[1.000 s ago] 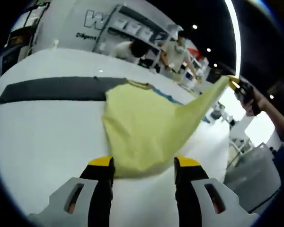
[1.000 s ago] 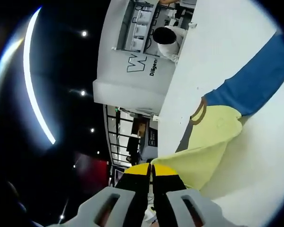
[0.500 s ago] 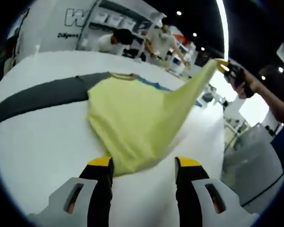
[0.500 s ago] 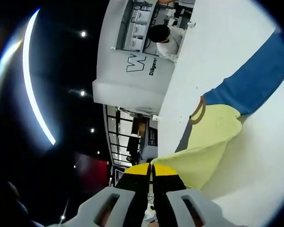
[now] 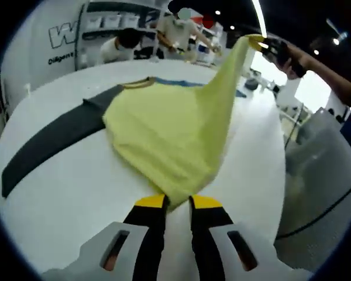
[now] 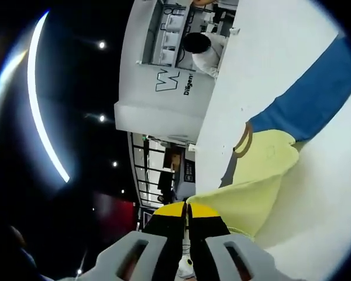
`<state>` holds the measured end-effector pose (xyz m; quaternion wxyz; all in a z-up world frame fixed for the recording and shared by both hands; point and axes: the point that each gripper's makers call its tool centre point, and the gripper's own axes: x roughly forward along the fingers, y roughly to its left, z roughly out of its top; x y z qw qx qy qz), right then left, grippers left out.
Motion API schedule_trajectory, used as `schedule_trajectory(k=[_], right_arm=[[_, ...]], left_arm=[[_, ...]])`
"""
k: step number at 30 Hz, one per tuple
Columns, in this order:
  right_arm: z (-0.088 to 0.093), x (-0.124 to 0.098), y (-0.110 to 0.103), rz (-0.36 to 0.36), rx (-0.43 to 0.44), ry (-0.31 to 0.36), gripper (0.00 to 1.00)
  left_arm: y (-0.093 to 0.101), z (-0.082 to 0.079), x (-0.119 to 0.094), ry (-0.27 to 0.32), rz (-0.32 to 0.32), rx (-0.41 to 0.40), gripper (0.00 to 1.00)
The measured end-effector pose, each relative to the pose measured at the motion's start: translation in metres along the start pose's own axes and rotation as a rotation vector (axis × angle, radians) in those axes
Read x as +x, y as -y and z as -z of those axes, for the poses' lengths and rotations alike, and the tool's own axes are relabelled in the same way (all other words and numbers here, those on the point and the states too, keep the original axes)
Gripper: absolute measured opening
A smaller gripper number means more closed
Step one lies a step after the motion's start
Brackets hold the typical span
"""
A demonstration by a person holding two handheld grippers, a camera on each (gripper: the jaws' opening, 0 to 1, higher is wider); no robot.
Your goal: Fold the garment on the visible template until the final outline fits inside the template.
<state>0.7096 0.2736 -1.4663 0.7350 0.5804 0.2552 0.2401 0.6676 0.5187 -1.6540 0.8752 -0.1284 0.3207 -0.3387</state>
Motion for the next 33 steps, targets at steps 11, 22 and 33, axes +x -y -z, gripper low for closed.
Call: schedule_trajectory(k=[11, 22, 33], right_arm=[[0.0, -0.002, 0.003, 0.0, 0.008, -0.004, 0.0], [-0.004, -0.002, 0.006, -0.005, 0.025, 0.009, 0.0], [-0.009, -0.005, 0.01, -0.012, 0.051, 0.025, 0.0]], left_arm=[[0.011, 0.016, 0.001, -0.123, 0.02, 0.147, 0.0], [-0.012, 0.029, -0.014, -0.269, -0.016, 0.399, 0.0], [0.0, 0.007, -0.012, -0.239, -0.016, 0.495, 0.0]])
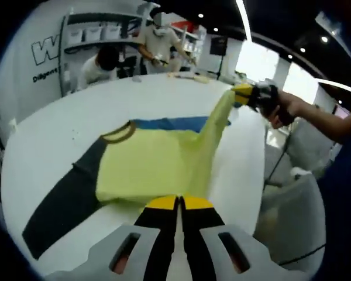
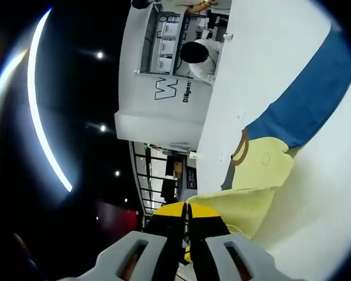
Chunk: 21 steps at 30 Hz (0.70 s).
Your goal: Fold the garment on the visible template until the final outline fits inside the template.
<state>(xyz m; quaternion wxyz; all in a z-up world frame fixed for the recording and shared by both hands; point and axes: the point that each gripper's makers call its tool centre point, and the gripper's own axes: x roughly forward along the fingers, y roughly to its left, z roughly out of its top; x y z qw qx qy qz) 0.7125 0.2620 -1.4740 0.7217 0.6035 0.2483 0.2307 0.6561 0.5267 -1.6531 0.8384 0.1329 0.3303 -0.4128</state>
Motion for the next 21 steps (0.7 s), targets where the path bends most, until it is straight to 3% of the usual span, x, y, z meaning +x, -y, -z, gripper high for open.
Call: schedule_trajectory(k=[2, 4, 6, 10, 12, 15, 18, 21], right_arm=[[-0.002, -0.001, 0.002, 0.002, 0.002, 0.003, 0.0], [-0.003, -0.001, 0.003, 0.002, 0.001, 0.005, 0.0], [-0.004, -0.001, 0.003, 0.0, 0.007, 0.012, 0.0], [-0.007, -0.003, 0.004, -0.002, 0.008, 0.018, 0.0], [-0.011, -0.006, 0.004, -0.004, 0.013, 0.028, 0.0], [-0.014, -0.008, 0.004, -0.007, 0.013, 0.034, 0.0], [-0.018, -0.013, 0.004, -0.01, 0.019, 0.049, 0.0], [-0.023, -0.017, 0.006, -0.014, 0.033, 0.065, 0.0]], left_arm=[[0.004, -0.019, -0.007, 0.027, 0.027, 0.005, 0.0], [0.003, -0.027, -0.01, 0.012, 0.022, 0.044, 0.0], [-0.003, -0.044, -0.012, 0.006, 0.039, 0.04, 0.0], [0.005, -0.066, -0.014, 0.007, 0.071, -0.014, 0.0], [0.019, -0.106, -0.017, 0.025, 0.106, -0.063, 0.0], [0.019, -0.119, -0.017, 0.029, 0.109, -0.062, 0.0], [0.019, -0.155, -0.016, 0.033, 0.107, -0.086, 0.0], [0.016, -0.162, -0.017, 0.005, 0.144, -0.14, 0.0]])
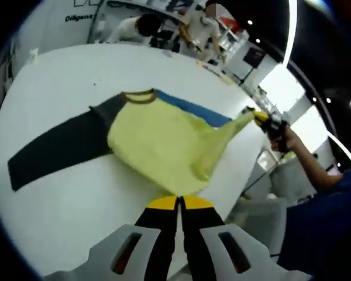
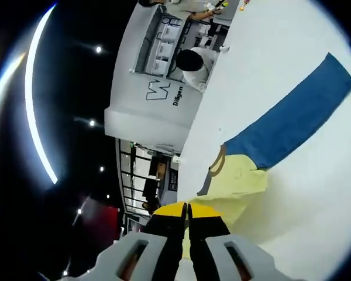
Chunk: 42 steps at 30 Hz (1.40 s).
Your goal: Fold the garment on the visible template until the final outline fits inside the template.
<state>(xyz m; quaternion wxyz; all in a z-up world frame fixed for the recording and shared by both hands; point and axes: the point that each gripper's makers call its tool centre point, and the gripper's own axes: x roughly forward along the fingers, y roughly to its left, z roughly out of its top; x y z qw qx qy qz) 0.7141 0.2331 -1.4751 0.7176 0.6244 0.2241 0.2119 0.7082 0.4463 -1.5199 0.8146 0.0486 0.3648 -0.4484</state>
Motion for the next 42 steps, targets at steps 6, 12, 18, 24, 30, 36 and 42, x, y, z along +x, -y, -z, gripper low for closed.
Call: schedule_trajectory(k=[6, 12, 18, 24, 30, 36, 42], right_arm=[[-0.017, -0.019, 0.014, 0.063, -0.069, 0.007, 0.0], [0.01, -0.061, 0.079, 0.343, -0.318, -0.243, 0.0], [0.059, -0.072, 0.099, 0.379, -0.251, -0.292, 0.0], [0.043, -0.069, 0.092, 0.367, -0.254, -0.281, 0.0], [0.022, -0.071, 0.097, 0.349, -0.213, -0.265, 0.0], [0.009, -0.068, 0.086, 0.302, -0.159, -0.214, 0.0], [0.001, -0.068, 0.083, 0.315, -0.171, -0.202, 0.0]], left_arm=[[-0.012, 0.033, -0.04, -0.031, -0.003, -0.227, 0.0], [-0.015, 0.109, -0.027, -0.178, 0.026, -0.438, 0.0], [-0.013, 0.156, -0.004, -0.186, -0.004, -0.21, 0.04], [-0.027, 0.18, -0.006, -0.219, -0.079, 0.154, 0.22], [-0.039, 0.193, -0.005, -0.256, -0.122, 0.343, 0.21], [-0.035, 0.19, 0.007, -0.204, -0.125, 0.423, 0.2], [-0.032, 0.188, 0.019, -0.196, -0.098, 0.521, 0.19]])
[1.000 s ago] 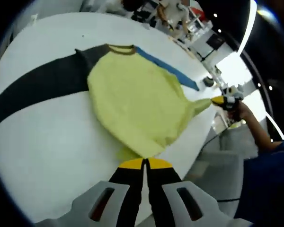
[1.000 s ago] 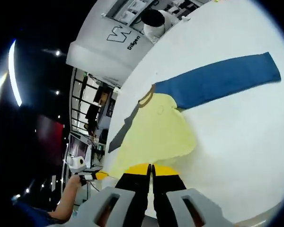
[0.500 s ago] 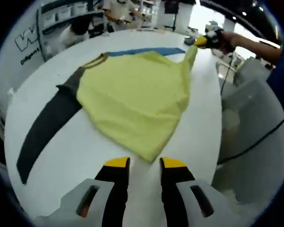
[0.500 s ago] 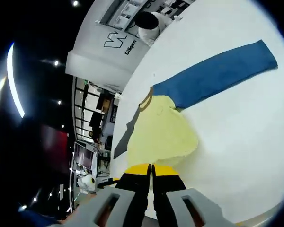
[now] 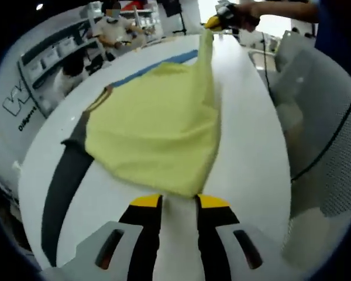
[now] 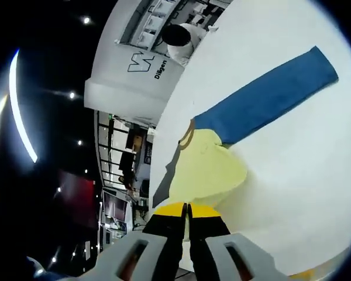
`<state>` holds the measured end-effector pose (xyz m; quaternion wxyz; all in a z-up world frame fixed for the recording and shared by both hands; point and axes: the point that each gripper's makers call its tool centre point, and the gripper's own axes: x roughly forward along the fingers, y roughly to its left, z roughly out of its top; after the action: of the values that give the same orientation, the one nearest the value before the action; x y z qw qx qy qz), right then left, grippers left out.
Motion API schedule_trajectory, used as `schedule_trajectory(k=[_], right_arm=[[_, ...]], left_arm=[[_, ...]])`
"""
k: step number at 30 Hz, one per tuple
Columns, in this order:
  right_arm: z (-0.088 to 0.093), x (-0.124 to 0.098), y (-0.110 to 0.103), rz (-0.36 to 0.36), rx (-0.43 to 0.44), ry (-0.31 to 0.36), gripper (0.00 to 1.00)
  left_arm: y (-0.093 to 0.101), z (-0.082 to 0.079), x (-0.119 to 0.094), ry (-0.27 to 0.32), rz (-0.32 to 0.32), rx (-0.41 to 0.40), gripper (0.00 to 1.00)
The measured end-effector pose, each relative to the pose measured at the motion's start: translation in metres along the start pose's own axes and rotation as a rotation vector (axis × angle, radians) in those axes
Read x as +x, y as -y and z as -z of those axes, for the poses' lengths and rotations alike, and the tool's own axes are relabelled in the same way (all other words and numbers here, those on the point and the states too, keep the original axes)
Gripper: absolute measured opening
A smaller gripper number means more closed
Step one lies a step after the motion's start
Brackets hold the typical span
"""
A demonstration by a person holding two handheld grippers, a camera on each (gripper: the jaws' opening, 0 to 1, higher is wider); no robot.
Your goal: Fold the garment on the visible template until the final outline fits inside the template.
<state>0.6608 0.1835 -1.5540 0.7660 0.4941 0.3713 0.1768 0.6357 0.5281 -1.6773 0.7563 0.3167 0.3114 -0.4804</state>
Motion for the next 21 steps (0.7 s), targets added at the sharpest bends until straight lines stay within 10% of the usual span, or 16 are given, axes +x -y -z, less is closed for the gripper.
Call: schedule_trajectory(k=[8, 21], right_arm=[[-0.002, 0.002, 0.001, 0.007, 0.017, 0.015, 0.0], [-0.003, 0.003, -0.001, -0.004, 0.036, 0.023, 0.0]], left_arm=[[0.007, -0.022, 0.008, 0.086, 0.012, 0.058, 0.3], [0.011, -0.021, 0.014, 0.049, 0.021, 0.052, 0.0]])
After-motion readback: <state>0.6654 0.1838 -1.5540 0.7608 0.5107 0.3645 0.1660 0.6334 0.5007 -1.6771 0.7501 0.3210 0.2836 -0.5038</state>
